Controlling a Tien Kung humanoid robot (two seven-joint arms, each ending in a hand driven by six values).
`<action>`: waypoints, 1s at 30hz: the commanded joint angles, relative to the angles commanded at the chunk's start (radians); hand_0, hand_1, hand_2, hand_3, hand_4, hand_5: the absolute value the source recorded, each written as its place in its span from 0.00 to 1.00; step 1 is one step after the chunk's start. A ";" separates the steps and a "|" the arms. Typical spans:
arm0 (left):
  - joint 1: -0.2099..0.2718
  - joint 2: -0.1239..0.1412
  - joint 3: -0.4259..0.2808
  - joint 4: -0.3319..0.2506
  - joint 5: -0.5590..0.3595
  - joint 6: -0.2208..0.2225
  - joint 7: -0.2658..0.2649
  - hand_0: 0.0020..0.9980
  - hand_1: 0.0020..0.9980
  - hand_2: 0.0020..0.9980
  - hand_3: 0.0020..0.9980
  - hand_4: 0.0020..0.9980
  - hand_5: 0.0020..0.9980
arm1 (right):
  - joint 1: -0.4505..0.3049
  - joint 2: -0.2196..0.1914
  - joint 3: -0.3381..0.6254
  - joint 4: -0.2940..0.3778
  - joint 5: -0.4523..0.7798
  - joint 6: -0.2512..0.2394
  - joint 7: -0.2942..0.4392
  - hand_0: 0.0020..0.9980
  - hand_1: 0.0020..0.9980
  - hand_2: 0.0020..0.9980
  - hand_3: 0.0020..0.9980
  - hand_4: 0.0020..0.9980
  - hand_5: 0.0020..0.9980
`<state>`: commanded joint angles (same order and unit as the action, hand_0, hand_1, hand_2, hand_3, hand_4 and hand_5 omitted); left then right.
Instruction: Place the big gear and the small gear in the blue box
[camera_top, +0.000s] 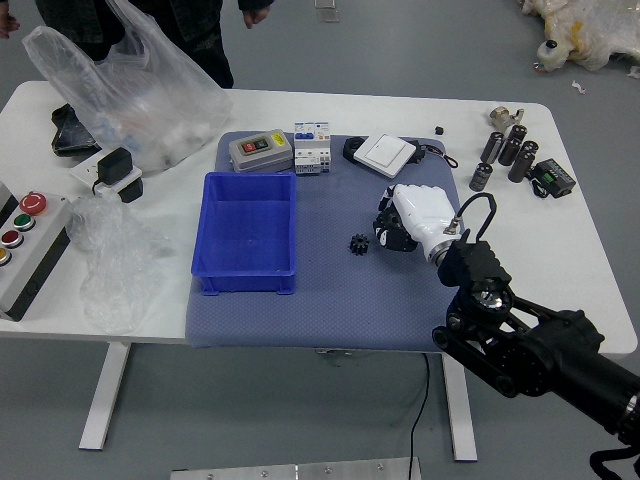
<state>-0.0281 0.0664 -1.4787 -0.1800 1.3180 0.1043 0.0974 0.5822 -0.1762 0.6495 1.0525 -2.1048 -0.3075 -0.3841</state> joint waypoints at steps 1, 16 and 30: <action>0.000 0.000 0.000 0.000 0.000 0.000 0.000 0.64 0.61 0.60 0.65 0.64 0.31 | 0.007 -0.002 -0.004 0.010 0.003 -0.003 0.000 0.53 0.50 0.44 0.48 0.31 0.00; 0.000 0.003 0.001 0.000 0.002 0.000 0.004 0.64 0.61 0.60 0.65 0.64 0.32 | 0.186 0.099 -0.245 0.079 0.039 -0.032 0.003 0.51 0.50 0.44 0.48 0.31 0.01; 0.002 0.004 -0.001 0.000 0.008 -0.001 0.007 0.64 0.61 0.60 0.65 0.64 0.33 | 0.223 0.119 -0.259 0.075 0.027 -0.053 0.005 0.53 0.58 0.63 0.64 0.21 0.17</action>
<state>-0.0262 0.0705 -1.4802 -0.1800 1.3263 0.1031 0.1044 0.8047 -0.0568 0.3900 1.1275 -2.0774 -0.3601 -0.3788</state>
